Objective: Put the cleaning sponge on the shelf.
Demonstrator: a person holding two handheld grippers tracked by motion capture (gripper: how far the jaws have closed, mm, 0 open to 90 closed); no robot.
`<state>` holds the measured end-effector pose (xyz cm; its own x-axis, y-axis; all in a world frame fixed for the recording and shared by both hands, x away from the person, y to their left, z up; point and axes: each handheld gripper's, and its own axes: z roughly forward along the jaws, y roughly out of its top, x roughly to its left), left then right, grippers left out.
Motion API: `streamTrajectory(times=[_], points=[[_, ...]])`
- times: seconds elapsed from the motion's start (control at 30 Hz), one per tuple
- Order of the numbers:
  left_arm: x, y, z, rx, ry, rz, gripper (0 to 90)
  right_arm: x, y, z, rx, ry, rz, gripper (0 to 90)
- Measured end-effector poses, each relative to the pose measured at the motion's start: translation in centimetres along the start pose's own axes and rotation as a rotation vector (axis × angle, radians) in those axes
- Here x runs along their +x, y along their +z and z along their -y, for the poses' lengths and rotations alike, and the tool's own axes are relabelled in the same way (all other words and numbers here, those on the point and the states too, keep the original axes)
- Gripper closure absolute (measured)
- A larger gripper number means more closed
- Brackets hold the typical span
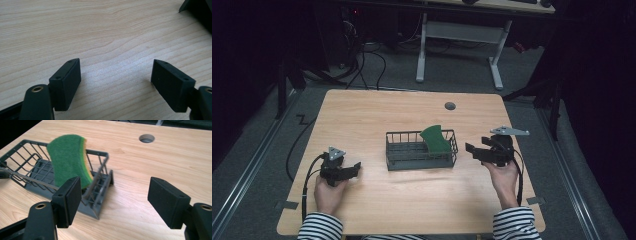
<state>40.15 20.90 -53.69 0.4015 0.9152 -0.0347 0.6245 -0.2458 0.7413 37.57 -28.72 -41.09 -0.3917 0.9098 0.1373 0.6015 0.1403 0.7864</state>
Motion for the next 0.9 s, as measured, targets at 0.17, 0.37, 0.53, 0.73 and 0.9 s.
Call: streamTrajectory(times=[0.17,0.37,0.53,0.73,0.9], points=[[0.0,0.0,0.0,0.002,0.004,-0.002,24.6,-1.2,-1.0,1.2,-0.017,0.034,0.009,28.0],[-0.1,0.0,0.0,0.002,0.005,-0.004,24.6,-2.6,-1.9,2.8,-0.029,0.06,0.007,28.7],[-0.1,0.0,0.0,0.003,0.008,-0.008,24.6,-3.3,-2.1,4.3,-0.028,0.072,0.007,29.0],[-0.2,0.0,0.0,0.004,0.011,-0.011,24.6,-4.5,-2.0,6.4,-0.025,0.114,0.019,29.6],[-0.2,0.0,0.0,0.007,0.014,-0.011,24.6,-5.1,-1.6,7.8,-0.021,0.142,0.032,29.9]])
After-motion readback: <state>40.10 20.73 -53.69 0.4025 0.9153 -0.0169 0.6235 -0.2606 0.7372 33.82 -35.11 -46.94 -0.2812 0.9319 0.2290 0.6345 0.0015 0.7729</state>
